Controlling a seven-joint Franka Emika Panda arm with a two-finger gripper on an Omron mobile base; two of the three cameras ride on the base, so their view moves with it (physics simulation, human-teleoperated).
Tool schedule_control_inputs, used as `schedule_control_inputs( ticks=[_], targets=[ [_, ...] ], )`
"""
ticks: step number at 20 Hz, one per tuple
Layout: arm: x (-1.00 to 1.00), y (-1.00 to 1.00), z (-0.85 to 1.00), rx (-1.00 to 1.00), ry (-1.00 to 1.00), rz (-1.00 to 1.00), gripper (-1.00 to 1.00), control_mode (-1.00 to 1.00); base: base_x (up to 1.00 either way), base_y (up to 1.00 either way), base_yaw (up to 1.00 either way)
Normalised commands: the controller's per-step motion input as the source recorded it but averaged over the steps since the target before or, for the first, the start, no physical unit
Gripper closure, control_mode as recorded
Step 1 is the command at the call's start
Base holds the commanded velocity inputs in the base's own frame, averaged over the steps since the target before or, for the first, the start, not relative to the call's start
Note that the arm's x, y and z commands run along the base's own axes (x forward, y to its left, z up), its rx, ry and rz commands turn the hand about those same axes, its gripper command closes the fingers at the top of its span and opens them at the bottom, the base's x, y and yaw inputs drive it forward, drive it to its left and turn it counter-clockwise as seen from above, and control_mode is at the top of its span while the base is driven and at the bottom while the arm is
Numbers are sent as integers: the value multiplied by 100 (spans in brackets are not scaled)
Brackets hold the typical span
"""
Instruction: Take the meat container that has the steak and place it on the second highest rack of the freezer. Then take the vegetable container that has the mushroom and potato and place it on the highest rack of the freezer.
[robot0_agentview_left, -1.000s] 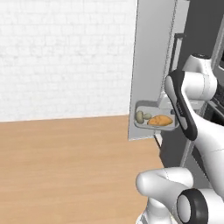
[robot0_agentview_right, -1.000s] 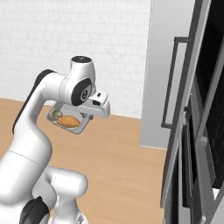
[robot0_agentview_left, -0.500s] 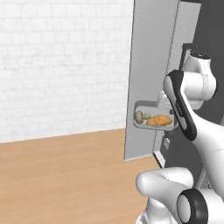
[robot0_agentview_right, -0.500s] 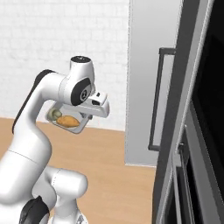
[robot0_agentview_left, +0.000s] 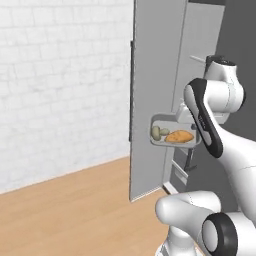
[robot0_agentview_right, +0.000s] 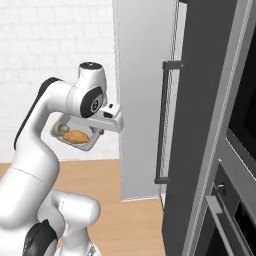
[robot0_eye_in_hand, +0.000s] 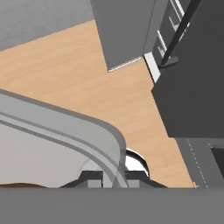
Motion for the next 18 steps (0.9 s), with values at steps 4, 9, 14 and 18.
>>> schedule_control_inputs(
  ticks=[4, 9, 14, 18],
  targets=[
    [0, 0, 0, 0, 0, 0, 100, 100, 31, 68, -53],
    [0, 0, 0, 0, 0, 0, 100, 100, 23, 64, -54],
    [0, 0, 0, 0, 0, 0, 100, 100, 3, 52, -57],
    [0, 0, 0, 0, 0, 0, 100, 100, 0, 51, -56]
  ],
)
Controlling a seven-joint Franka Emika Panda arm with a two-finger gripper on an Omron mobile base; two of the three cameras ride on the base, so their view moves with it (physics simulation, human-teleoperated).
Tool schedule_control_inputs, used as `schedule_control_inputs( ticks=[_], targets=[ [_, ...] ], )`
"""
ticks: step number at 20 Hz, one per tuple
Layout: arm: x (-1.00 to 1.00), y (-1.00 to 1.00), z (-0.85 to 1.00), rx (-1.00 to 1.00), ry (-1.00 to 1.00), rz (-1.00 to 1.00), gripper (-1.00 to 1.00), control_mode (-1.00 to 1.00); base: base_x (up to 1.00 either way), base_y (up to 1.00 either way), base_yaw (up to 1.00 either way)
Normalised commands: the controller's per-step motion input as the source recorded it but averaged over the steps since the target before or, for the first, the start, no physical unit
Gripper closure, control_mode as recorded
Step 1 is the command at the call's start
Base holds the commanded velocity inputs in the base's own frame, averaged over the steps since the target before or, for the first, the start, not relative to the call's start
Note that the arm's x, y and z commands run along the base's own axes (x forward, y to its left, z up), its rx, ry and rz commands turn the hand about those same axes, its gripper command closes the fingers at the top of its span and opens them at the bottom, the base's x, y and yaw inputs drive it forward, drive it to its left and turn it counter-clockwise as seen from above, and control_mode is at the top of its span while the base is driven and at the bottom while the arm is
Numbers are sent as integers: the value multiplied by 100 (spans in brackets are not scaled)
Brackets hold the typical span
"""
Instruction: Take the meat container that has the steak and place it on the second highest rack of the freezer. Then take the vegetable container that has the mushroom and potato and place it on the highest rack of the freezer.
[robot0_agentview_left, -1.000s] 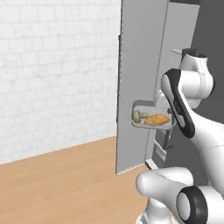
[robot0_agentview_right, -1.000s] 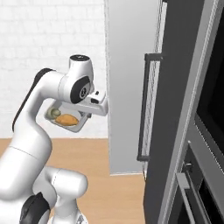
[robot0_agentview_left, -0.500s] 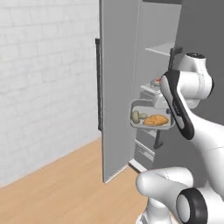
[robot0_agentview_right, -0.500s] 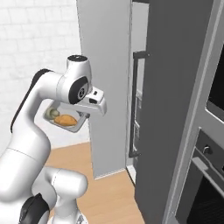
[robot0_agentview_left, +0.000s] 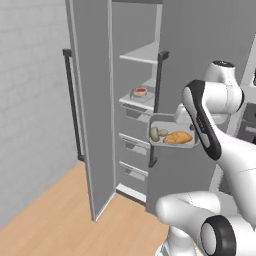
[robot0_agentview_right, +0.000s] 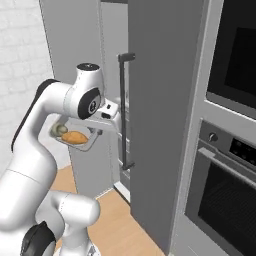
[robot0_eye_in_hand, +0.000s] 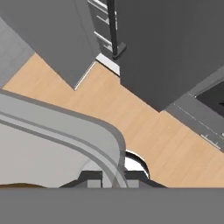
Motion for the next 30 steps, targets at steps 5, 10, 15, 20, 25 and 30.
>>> schedule_control_inputs(
  ticks=[5, 10, 15, 20, 25, 30],
  targets=[
    [0, 0, 0, 0, 0, 0, 100, 100, 0, 56, -50],
    [0, 0, 0, 0, 0, 0, 100, 100, 10, 62, -33],
    [0, 0, 0, 0, 0, 0, 100, 100, 21, 59, -25],
    [0, 0, 0, 0, 0, 0, 100, 100, 28, 47, -21],
    [0, 0, 0, 0, 0, 0, 100, 100, 50, 36, -16],
    [0, 0, 0, 0, 0, 0, 100, 100, 38, 22, -10]
  ],
)
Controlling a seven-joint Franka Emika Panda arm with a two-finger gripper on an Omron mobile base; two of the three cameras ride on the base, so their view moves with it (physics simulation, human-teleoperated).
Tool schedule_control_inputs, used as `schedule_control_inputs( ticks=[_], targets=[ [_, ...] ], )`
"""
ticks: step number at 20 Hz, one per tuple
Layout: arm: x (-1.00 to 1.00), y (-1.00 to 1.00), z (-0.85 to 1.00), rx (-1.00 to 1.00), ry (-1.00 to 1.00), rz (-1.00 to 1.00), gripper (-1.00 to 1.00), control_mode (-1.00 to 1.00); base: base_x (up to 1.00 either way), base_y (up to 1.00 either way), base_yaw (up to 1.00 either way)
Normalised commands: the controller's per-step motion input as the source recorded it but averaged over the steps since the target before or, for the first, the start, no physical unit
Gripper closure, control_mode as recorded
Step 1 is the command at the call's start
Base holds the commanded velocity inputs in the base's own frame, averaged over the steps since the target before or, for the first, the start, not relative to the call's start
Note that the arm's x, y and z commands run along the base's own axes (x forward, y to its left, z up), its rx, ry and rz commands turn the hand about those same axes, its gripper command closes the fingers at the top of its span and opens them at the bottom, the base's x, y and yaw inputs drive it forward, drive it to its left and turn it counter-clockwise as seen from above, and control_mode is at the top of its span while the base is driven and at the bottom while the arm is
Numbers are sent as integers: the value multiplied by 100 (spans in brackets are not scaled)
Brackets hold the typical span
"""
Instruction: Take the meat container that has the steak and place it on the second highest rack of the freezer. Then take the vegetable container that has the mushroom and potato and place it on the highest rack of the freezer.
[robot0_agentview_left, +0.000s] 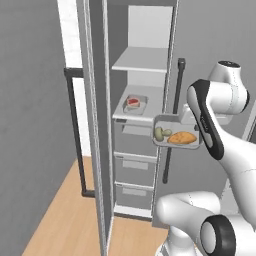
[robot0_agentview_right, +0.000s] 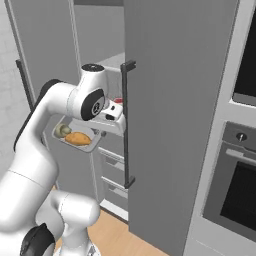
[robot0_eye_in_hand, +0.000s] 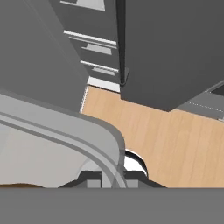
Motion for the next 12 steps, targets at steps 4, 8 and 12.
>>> schedule_control_inputs(
  ticks=[4, 8, 12],
  targets=[
    [0, 0, 0, 0, 0, 0, 100, 100, 28, 23, -16],
    [0, 0, 0, 0, 0, 0, 100, 100, 53, 23, -18],
    [0, 0, 0, 0, 0, 0, 100, 100, 82, 14, -11]
  ],
)
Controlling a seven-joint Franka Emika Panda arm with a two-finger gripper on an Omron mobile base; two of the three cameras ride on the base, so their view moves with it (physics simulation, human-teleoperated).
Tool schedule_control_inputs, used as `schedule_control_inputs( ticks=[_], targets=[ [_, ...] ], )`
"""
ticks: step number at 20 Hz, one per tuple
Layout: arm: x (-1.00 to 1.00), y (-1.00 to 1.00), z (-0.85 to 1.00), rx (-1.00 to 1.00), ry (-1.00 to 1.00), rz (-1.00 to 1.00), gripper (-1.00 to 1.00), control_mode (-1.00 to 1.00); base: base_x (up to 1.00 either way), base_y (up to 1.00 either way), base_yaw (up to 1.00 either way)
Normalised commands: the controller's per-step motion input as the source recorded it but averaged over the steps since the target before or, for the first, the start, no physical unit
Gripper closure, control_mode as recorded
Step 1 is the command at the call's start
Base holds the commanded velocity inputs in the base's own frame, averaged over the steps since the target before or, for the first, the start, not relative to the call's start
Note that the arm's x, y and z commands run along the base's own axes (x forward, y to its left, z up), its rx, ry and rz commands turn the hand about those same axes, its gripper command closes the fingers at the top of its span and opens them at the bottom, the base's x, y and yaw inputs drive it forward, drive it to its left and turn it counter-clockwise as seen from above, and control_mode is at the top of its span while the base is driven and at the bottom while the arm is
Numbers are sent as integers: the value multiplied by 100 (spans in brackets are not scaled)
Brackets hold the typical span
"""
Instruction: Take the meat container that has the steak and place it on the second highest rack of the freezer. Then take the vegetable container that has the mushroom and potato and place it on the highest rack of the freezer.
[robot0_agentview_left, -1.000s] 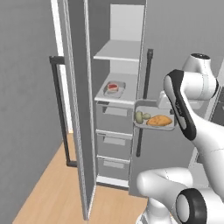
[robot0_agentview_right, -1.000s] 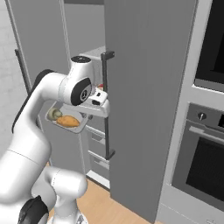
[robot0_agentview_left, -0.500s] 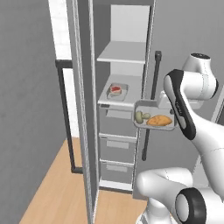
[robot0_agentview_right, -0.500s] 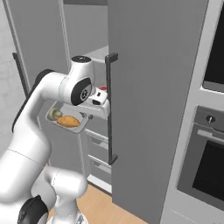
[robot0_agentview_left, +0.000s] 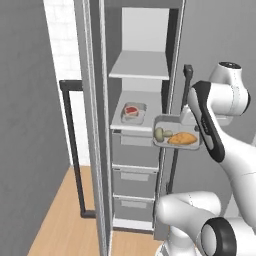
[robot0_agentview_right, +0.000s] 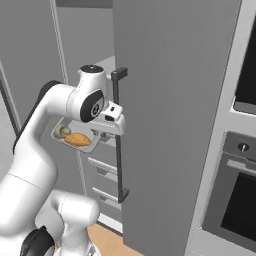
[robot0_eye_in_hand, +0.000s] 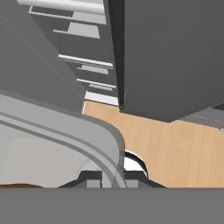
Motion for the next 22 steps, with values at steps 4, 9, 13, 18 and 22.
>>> schedule_control_inputs(
  ticks=[4, 9, 13, 18, 22],
  targets=[
    [0, 0, 0, 0, 0, 0, 100, 100, 22, 39, -4],
    [0, 0, 0, 0, 0, 0, 100, 100, 0, 63, -5],
    [0, 0, 0, 0, 0, 0, 100, 100, 0, 38, -11],
    [-1, 3, 0, 2, -14, -14, 100, -100, 0, 8, -6],
    [51, 1, 9, 4, -16, -28, 100, -100, 0, 0, 0]
  ],
)
